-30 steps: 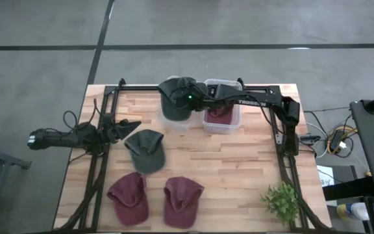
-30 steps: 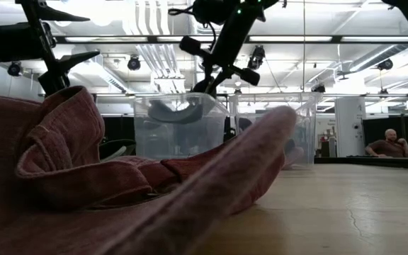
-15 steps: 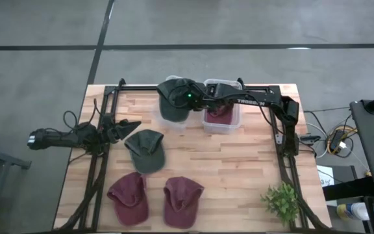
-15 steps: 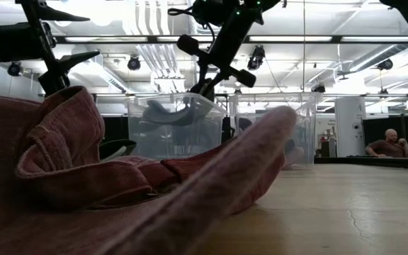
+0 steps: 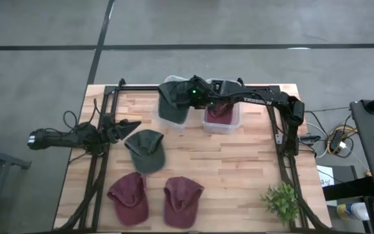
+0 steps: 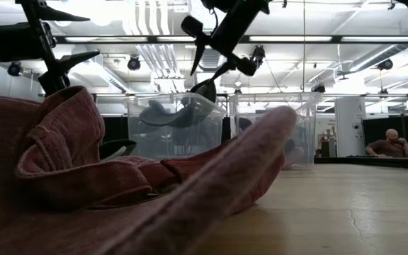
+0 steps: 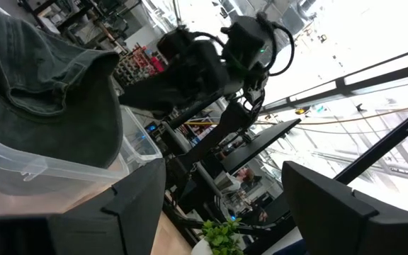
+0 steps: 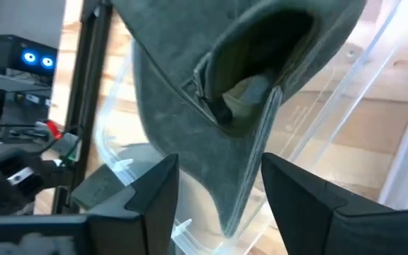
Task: Pick & Place hat
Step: Put the right black cap into the left transparent bin
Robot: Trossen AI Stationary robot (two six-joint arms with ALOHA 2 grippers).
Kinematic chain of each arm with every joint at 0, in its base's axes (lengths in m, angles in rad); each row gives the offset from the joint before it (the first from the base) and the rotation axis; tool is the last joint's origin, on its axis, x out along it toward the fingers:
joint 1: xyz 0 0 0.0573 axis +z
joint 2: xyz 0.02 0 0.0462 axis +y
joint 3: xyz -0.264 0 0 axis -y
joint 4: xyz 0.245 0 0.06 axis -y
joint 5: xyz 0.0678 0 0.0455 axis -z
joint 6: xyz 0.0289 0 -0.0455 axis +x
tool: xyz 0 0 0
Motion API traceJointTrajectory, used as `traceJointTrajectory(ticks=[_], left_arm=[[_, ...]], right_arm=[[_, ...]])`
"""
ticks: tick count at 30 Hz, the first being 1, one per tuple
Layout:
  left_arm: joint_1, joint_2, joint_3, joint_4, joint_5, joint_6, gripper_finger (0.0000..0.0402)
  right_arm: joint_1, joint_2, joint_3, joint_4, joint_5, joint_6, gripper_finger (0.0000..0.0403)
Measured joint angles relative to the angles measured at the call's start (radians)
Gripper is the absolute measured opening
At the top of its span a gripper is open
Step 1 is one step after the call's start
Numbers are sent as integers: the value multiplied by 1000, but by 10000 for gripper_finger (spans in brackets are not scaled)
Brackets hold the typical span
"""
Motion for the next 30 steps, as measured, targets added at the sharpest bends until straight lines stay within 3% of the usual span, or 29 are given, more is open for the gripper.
traceJointTrajectory(ticks=[8, 19, 25, 30], left_arm=[[0, 0, 0, 0, -3, 5, 275], [-1, 0, 0, -3, -4, 5, 275], [-1, 0, 0, -12, -5, 5, 275], [-1, 0, 0, -11, -5, 4, 275]], right_arm=[[0, -36, 0, 25, 38, -99, 198], [-17, -28, 0, 167, 23, -398, 195], [-40, -24, 0, 205, 23, -512, 166], [-58, -22, 0, 225, -46, -543, 104]])
